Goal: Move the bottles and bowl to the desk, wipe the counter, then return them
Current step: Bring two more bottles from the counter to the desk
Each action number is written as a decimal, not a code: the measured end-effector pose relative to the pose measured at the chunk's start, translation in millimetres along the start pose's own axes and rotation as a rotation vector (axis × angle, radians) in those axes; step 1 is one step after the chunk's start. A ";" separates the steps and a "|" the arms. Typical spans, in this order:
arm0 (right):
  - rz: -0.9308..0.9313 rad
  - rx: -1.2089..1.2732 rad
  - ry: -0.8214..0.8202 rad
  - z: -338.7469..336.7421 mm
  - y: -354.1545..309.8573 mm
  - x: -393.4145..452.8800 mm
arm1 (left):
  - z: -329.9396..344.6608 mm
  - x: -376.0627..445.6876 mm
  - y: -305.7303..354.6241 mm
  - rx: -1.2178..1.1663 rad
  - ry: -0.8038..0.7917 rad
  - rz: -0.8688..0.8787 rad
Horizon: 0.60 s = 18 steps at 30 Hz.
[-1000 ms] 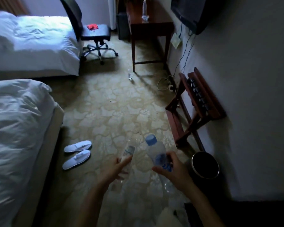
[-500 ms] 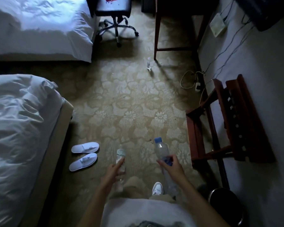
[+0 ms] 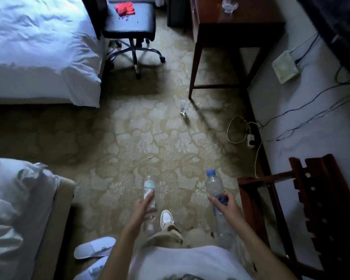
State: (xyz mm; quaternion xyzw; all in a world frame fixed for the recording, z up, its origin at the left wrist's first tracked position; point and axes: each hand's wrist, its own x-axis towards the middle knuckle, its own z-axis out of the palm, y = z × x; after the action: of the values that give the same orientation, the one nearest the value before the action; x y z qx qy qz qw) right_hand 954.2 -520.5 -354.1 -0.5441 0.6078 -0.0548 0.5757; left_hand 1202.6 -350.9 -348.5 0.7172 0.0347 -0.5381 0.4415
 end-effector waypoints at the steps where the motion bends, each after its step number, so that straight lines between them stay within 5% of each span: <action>1: -0.023 0.011 0.010 2.8 -31.0 18.7 | -2.0 13.8 35.5 0.033 -0.002 0.018; 18: -0.106 0.105 -0.018 60.3 -424.9 384.6 | 9.3 315.4 458.2 0.016 -0.036 0.038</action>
State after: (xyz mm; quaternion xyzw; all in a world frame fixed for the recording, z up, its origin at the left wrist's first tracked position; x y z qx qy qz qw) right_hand 1352.3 -936.2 -325.8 -0.5451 0.5693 -0.1118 0.6051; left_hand 1568.2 -769.8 -328.9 0.7115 0.0091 -0.5426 0.4464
